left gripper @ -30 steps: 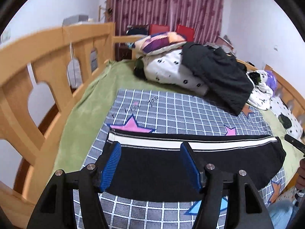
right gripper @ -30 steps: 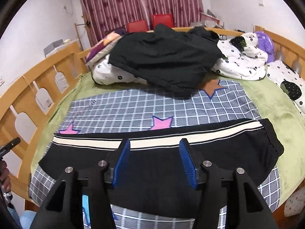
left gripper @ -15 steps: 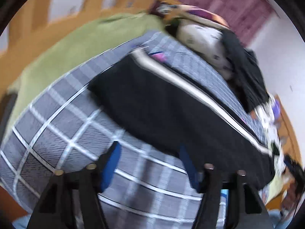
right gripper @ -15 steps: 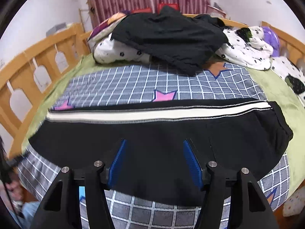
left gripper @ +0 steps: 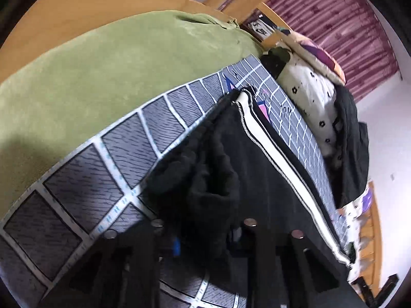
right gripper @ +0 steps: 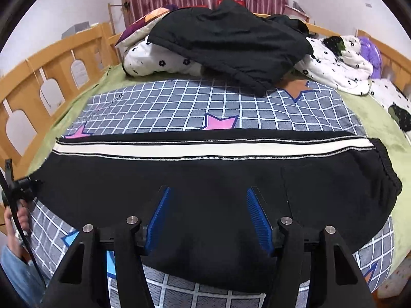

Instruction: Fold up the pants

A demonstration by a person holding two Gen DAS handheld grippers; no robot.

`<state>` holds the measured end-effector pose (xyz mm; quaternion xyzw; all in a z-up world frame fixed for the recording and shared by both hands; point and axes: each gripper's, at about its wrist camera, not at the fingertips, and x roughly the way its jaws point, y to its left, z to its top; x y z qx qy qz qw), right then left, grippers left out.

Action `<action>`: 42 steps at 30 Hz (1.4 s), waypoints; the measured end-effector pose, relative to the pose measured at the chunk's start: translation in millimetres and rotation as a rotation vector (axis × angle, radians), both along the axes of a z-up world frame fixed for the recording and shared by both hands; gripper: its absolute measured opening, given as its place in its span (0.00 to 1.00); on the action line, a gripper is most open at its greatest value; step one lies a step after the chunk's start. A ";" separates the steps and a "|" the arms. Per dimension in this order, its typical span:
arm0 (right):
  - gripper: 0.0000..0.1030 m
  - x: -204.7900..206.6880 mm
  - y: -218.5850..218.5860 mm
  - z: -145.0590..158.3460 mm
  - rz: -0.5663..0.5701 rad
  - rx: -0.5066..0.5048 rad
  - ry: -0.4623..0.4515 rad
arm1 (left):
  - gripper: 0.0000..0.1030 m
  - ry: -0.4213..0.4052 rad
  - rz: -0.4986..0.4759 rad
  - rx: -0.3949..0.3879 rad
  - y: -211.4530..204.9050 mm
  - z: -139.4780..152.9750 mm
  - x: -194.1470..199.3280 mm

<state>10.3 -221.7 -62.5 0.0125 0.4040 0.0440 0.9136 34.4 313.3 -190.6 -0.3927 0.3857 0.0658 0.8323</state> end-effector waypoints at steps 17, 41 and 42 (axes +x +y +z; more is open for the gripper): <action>0.59 -57.2 -85.2 12.9 -0.171 -0.025 -0.070 | 0.10 -0.206 -0.278 0.624 -237.7 166.9 43.6; 0.59 -89.6 -141.5 2.5 -0.198 0.045 -0.096 | 0.61 -0.207 -0.857 0.404 -446.5 83.5 -24.4; 0.59 -88.2 -136.0 2.0 -0.179 0.049 -0.096 | 0.61 -0.225 -0.817 0.409 -426.7 86.7 -28.1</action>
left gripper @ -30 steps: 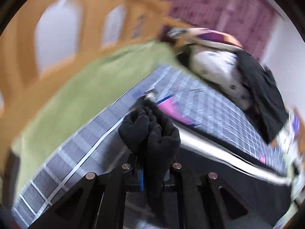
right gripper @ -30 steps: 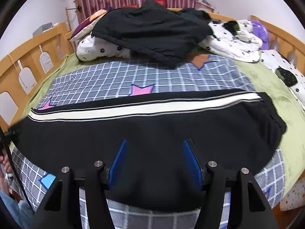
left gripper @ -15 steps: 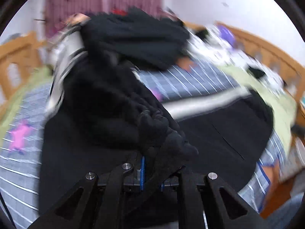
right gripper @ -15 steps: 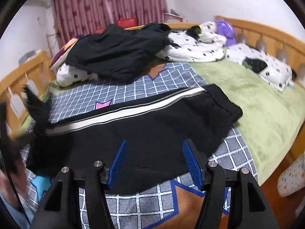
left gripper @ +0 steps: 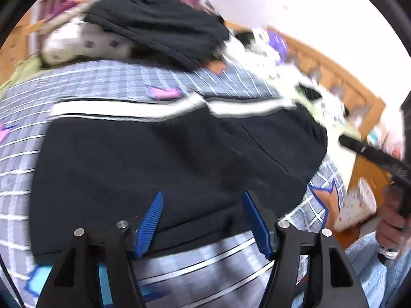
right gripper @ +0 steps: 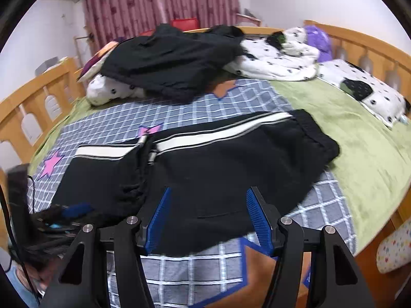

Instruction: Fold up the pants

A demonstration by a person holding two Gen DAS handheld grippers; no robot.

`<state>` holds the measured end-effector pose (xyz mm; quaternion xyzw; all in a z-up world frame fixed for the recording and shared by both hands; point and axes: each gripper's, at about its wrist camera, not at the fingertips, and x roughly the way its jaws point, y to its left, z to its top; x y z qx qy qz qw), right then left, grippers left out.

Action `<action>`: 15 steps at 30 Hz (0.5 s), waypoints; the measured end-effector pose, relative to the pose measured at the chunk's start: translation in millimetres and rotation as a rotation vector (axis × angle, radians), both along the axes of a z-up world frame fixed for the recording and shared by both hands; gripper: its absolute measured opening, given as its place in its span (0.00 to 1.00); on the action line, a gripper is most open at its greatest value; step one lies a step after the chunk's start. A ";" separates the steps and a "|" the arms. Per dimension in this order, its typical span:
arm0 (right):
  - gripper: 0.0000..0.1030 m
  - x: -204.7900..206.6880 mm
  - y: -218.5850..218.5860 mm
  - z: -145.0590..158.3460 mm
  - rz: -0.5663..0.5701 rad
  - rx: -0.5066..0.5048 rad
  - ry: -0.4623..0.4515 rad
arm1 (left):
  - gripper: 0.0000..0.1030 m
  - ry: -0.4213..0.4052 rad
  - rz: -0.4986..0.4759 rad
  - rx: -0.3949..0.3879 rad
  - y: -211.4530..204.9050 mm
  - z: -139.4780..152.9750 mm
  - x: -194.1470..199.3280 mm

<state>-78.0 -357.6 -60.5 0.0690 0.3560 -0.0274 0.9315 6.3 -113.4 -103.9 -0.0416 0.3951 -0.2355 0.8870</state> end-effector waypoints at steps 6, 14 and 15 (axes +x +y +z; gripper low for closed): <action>0.55 31.2 49.0 -17.0 0.177 0.055 0.083 | 0.61 -0.024 0.198 0.157 87.4 -5.7 -0.8; 0.51 86.6 95.0 -63.3 0.198 0.037 0.205 | 0.61 0.029 0.195 0.164 137.7 -25.2 -14.0; 0.49 91.2 96.8 -70.3 0.193 0.030 0.221 | 0.61 0.019 0.191 0.156 137.9 -25.8 -14.5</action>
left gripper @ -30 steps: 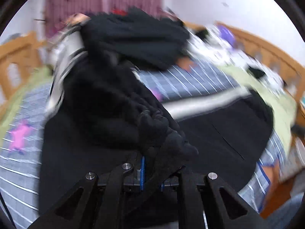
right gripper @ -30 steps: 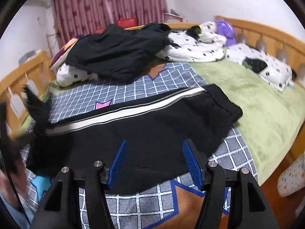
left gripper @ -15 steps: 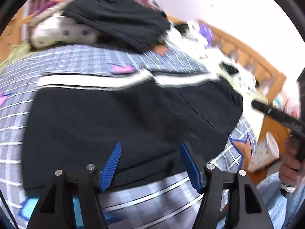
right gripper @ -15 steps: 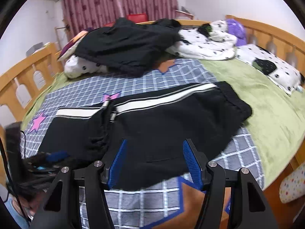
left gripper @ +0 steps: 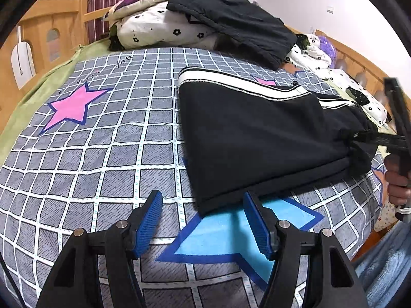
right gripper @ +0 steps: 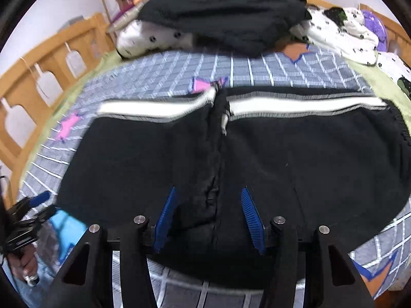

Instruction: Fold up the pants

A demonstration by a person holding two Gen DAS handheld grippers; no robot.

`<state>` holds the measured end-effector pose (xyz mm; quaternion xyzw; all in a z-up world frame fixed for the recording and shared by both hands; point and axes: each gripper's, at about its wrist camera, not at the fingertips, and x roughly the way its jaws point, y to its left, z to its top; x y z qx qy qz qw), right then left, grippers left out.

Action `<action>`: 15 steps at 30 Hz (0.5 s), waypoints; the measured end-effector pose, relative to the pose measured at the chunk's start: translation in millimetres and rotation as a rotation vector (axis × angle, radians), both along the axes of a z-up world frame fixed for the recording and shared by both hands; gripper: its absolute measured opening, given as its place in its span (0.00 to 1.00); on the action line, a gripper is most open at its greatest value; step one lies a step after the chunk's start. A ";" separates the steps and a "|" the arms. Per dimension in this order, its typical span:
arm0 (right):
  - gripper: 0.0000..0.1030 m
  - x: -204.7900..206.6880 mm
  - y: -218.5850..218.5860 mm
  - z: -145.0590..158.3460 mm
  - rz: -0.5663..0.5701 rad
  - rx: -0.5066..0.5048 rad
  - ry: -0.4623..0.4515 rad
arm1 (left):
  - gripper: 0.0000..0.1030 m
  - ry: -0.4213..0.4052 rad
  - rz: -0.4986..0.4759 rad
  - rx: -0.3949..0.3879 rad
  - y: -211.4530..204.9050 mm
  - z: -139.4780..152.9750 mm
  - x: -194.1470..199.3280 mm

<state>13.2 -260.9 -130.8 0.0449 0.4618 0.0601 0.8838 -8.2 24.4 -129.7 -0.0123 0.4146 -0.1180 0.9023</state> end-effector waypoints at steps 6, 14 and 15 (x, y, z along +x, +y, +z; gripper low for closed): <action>0.17 -11.0 -1.8 4.6 0.051 0.020 -0.061 | 0.61 0.014 -0.057 -0.054 -11.1 -2.9 11.4; 0.12 -19.1 -4.2 -18.7 0.042 -0.006 -0.037 | 0.61 0.007 -0.039 -0.001 -16.2 -20.2 8.3; 0.12 -19.8 -3.4 -14.3 0.048 -0.007 -0.037 | 0.61 0.012 -0.056 -0.026 -14.1 -17.1 8.0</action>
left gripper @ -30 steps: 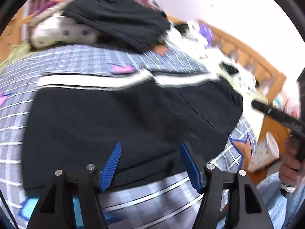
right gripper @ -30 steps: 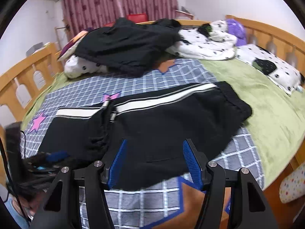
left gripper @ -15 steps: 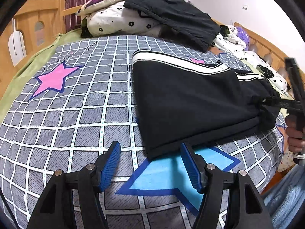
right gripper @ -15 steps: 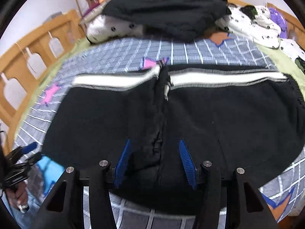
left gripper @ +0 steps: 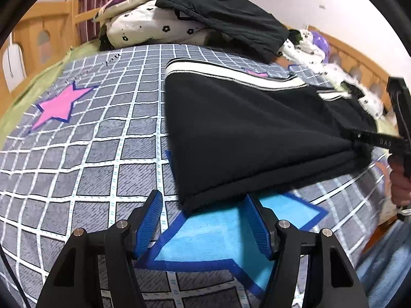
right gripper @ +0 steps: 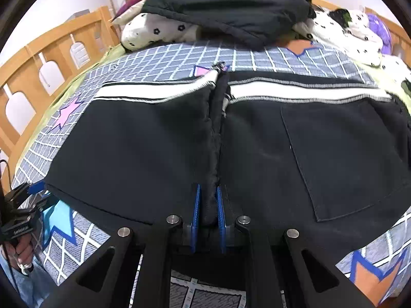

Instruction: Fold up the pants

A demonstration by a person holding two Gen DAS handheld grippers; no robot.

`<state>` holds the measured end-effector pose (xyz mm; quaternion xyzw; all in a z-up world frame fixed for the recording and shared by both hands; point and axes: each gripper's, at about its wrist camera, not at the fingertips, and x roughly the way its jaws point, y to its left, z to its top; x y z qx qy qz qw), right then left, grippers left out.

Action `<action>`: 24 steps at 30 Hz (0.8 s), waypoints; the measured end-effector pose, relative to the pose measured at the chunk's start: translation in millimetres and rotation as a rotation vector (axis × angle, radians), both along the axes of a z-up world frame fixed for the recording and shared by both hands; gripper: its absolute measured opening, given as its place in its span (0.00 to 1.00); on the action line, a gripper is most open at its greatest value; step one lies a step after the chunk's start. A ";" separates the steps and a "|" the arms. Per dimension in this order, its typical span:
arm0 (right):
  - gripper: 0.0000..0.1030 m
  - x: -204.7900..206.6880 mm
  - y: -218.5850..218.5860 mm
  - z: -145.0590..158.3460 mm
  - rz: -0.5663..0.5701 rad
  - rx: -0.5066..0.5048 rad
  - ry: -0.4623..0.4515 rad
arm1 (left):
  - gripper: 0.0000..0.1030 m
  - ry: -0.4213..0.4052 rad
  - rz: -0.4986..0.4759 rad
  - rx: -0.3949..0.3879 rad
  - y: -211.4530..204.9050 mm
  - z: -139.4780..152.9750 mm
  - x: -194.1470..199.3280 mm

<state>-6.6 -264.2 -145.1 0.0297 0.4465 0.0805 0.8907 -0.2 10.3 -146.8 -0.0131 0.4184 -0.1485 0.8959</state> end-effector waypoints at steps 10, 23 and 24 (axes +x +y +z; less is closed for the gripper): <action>0.22 23.3 -9.2 45.2 0.018 0.010 -0.079 | 0.61 -0.056 -0.006 0.005 10.5 28.0 13.4; 0.15 112.5 9.2 14.0 0.015 -0.027 -0.039 | 0.61 -0.087 0.086 0.001 6.7 46.5 74.2; 0.22 112.6 11.0 5.3 0.017 -0.063 -0.008 | 0.61 -0.065 0.075 0.001 -0.8 40.9 80.2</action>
